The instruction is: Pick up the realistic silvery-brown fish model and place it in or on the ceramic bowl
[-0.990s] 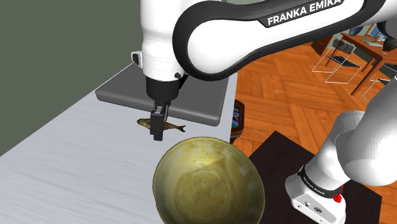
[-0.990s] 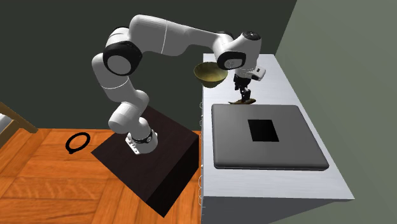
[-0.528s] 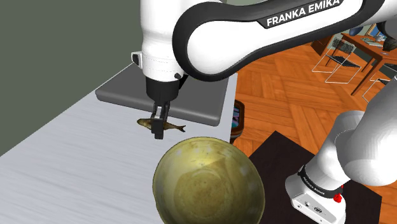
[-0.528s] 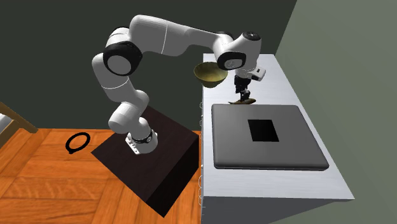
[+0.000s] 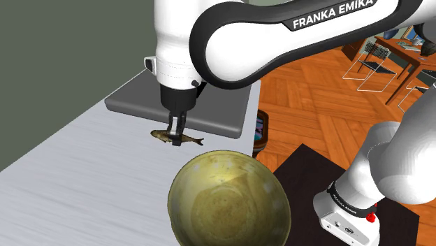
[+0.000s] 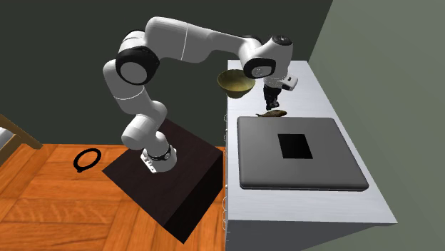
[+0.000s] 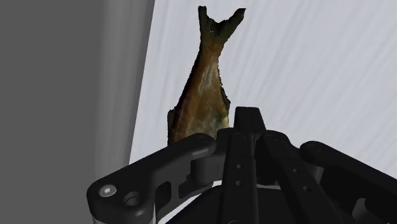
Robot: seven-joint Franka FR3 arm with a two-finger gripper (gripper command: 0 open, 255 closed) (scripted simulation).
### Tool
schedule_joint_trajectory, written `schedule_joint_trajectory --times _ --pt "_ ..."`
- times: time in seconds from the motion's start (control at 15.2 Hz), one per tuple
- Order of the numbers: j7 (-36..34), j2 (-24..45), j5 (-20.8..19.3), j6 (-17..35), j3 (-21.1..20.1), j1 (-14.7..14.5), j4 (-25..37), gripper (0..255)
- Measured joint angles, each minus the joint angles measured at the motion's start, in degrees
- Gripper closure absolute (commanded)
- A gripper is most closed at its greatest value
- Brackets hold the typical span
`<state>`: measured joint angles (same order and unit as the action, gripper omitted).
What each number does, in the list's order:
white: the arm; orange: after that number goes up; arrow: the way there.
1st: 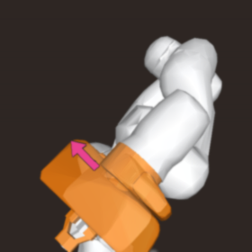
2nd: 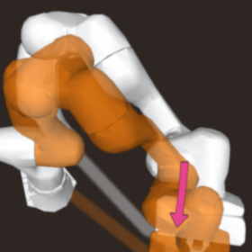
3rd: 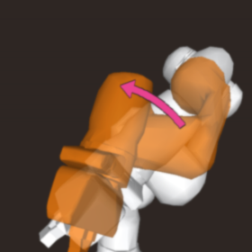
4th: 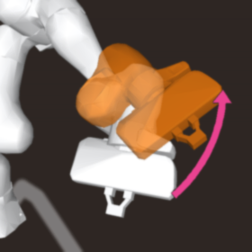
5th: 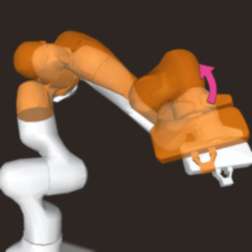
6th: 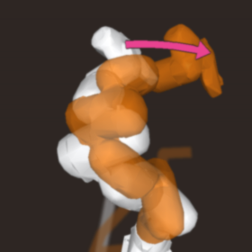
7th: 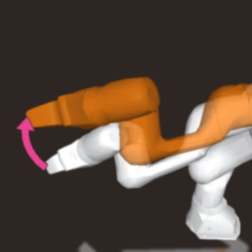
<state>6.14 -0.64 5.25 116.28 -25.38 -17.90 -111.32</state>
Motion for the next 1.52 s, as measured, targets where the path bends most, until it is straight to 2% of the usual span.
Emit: schedule_joint_trajectory --times 0.07,0.53,0.92,1.32,1.39,1.52 --pt "0.00 0.00 0.00 0.00 0.00 0.00 0.00 0" --pt "6.32 1.19 -2.05 1.83 1.03 1.05 2.62 0" --pt "5.92 3.11 -3.11 5.82 0.79 0.78 0.81 0" --pt "5.84 3.21 -3.20 6.52 0.71 0.75 0.46 0" --pt "5.83 3.25 -3.22 6.49 0.71 0.76 0.49 255" --pt "5.79 3.40 -3.27 6.38 0.76 0.80 0.52 255"
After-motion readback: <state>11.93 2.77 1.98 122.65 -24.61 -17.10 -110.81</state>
